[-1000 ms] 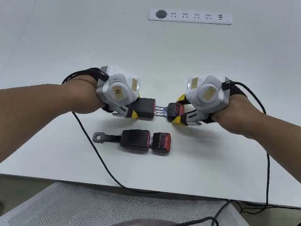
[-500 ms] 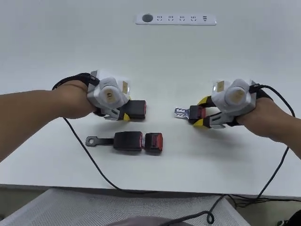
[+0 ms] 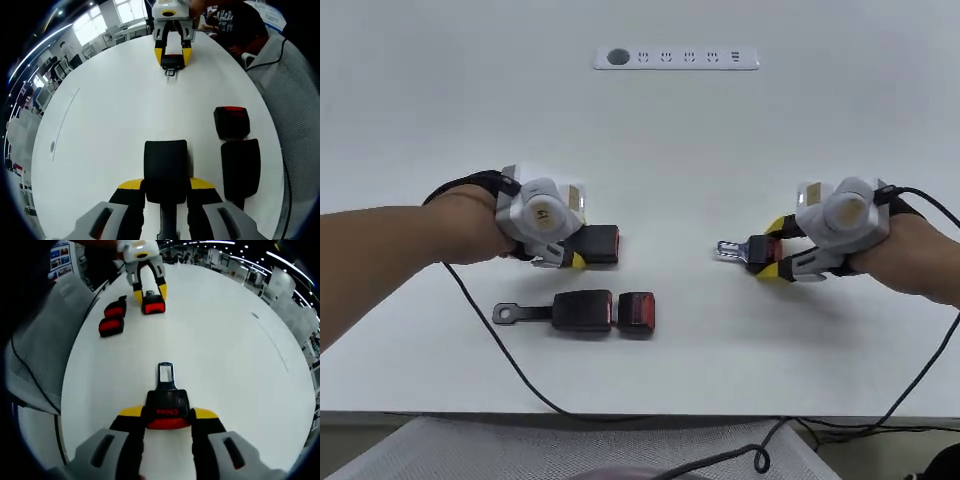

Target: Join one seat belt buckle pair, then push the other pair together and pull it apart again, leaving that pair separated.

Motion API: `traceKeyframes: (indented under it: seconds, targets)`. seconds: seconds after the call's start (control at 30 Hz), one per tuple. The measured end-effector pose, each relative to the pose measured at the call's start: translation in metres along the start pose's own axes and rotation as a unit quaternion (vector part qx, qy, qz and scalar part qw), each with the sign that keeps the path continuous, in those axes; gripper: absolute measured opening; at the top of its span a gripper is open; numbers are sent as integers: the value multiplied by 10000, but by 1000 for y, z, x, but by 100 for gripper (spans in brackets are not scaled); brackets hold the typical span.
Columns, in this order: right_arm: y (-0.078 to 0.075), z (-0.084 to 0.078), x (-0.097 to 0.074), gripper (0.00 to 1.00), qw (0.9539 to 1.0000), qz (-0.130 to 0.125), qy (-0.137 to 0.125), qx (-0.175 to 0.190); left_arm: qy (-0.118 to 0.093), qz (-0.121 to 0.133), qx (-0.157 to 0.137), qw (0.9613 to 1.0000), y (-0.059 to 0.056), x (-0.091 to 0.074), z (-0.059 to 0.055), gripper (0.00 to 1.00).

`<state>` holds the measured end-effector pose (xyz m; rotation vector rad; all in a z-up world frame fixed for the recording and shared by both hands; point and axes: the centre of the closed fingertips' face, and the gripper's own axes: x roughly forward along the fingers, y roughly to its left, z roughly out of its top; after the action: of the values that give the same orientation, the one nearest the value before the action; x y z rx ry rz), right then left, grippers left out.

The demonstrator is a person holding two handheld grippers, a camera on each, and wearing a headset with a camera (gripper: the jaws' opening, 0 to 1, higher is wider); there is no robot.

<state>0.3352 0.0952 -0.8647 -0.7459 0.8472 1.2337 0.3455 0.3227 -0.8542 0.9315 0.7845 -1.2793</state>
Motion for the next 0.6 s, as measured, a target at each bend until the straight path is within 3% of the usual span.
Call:
traceKeyframes:
  seconds: [0.13,0.23,0.27,0.33,0.37,0.43,0.6]
  targets:
    - [-1,-1,0,39,9999,-7,113,-48,-33,124,276,9995,-1,-1,3,35]
    - [-4,0,-2,43,9993,-232,240,-153,-17,168,356,9992,0,-3,3,37]
    - [-5,-1,-3,46,9990,-326,275,-165,11,182,286,9994,-1,-4,3,40]
    - [-3,-3,-6,49,9986,-424,275,-145,-265,287,-264,9989,0,-9,13,42]
    - [-2,-5,-10,51,9984,-508,240,4,-317,326,-355,9983,0,-12,15,43]
    - [-1,-3,-17,51,9977,-628,84,254,-313,493,-240,9980,3,-23,17,47]
    - [9,2,-37,57,9913,-878,-320,928,-480,865,-472,9940,-2,-52,17,52]
